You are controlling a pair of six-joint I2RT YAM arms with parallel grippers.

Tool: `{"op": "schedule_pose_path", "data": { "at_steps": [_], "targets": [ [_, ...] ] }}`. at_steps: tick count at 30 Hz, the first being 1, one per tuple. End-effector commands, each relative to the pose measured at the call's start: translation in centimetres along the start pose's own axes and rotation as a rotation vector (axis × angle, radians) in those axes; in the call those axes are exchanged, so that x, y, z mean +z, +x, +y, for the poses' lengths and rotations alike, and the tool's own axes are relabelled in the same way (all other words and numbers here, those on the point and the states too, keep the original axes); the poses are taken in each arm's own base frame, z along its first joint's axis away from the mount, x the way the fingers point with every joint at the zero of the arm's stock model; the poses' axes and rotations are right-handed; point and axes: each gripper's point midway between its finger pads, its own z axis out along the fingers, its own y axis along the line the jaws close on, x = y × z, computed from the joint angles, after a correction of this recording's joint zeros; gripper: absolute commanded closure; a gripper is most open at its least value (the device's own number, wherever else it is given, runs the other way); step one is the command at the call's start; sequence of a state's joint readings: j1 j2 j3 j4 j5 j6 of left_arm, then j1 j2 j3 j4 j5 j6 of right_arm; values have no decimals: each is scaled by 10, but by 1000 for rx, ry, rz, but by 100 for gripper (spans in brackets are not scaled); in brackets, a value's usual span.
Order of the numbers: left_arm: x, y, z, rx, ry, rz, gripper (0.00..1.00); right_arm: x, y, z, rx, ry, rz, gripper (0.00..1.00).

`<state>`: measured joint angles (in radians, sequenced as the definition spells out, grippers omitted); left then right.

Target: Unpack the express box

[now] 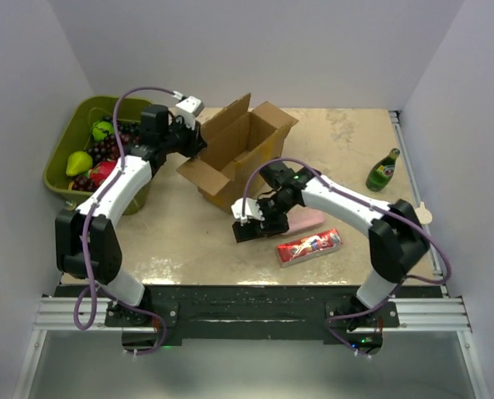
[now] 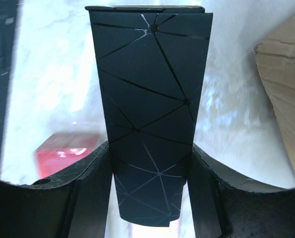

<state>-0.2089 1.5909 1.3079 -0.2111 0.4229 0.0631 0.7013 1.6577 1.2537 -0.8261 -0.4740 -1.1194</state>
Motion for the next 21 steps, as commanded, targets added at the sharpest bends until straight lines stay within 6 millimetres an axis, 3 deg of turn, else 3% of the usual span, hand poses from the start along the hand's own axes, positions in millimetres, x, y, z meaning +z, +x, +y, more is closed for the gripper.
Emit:
{"op": "schedule_pose_path", "data": {
  "at_steps": [1, 3, 4, 5, 6, 8, 11, 12, 15, 21],
  "targets": [
    [-13, -8, -1, -22, -8, -37, 62, 6, -23, -42, -26, 100, -29, 91],
    [-15, -11, -2, -19, -8, -58, 48, 15, -15, -46, -3, 98, -1, 75],
    [-16, -14, -3, -14, -6, -68, 46, 15, -14, -48, 13, 110, 2, 42],
    [-18, -17, -3, -11, -7, -75, 39, 14, -15, -49, 20, 120, 2, 2],
    [-19, -20, -2, -7, -13, -80, 2, 10, -17, -51, 22, 136, 0, 1],
    [-25, -29, -3, 17, -17, -95, 0, -5, -25, -57, 36, 193, -9, 1],
    [-34, -46, -4, 52, -27, -132, 0, -42, -39, -59, 46, 295, -29, 1],
    [-36, -49, -3, 54, -33, -138, 0, -62, -46, -58, 44, 345, -43, 1],
    [-48, -71, -2, 79, -59, -187, 0, -97, -45, -53, 114, 452, -23, 1],
    [-81, -120, 7, 144, -159, -290, 0, -158, -40, -69, 481, 763, -40, 1]
  ]
}}
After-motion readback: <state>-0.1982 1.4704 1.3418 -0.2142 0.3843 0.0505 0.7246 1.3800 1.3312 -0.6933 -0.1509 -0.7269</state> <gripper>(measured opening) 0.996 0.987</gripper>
